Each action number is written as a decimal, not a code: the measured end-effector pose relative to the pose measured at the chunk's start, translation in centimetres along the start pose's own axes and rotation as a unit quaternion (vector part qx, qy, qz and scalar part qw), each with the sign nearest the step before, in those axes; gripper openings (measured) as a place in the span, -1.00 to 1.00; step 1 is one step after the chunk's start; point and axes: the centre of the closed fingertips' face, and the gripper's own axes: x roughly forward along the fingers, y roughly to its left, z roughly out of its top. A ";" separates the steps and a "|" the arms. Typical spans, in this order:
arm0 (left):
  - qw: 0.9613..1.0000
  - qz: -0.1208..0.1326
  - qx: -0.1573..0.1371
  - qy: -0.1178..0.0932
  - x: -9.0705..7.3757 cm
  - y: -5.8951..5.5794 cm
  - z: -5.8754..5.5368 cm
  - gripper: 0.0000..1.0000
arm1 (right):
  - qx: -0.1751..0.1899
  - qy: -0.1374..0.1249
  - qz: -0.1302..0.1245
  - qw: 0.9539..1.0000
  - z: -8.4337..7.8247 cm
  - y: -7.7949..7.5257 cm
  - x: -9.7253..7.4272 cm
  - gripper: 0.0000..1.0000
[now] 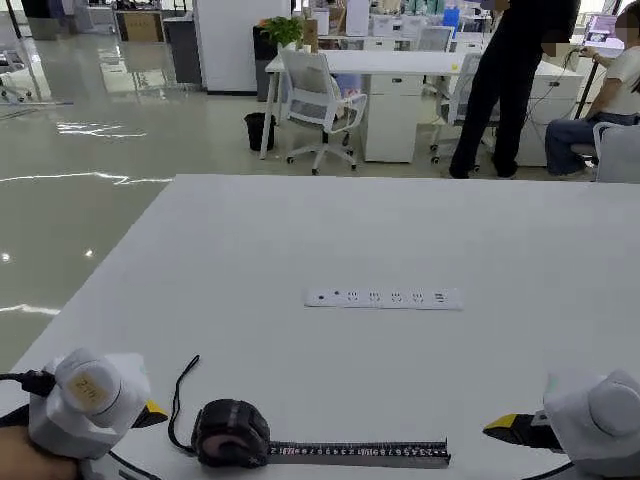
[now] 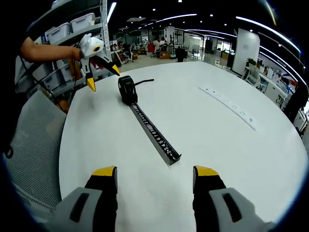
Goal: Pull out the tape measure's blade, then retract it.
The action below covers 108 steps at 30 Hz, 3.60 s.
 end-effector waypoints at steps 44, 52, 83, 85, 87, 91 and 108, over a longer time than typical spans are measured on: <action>0.975 0.129 -0.140 -0.116 -2.5 -6.2 2.4 0.86 | 0.108 -0.068 -0.141 0.982 2.1 4.5 -3.0 0.77; 0.972 0.133 -0.149 -0.124 -2.5 -6.6 2.7 0.95 | 0.119 -0.082 -0.151 0.978 2.5 4.5 -3.3 0.80; 0.963 0.144 -0.182 -0.134 -2.9 -6.5 2.8 0.98 | 0.127 -0.080 -0.150 0.977 2.4 5.0 -3.3 0.84; 0.962 0.147 -0.186 -0.135 -2.9 -6.5 2.8 0.98 | 0.129 -0.080 -0.149 0.977 2.4 5.0 -3.2 0.84; 0.960 0.150 -0.193 -0.137 -2.9 -6.4 2.8 0.98 | 0.129 -0.081 -0.148 0.977 2.3 5.0 -3.2 0.84; 0.957 0.157 -0.205 -0.135 -2.9 -6.2 2.8 0.98 | 0.125 -0.079 -0.144 0.978 2.3 4.9 -3.2 0.84; 0.930 0.213 -0.262 -0.148 -3.0 -4.0 3.3 0.97 | 0.117 -0.090 -0.109 0.983 2.4 3.5 -3.2 0.75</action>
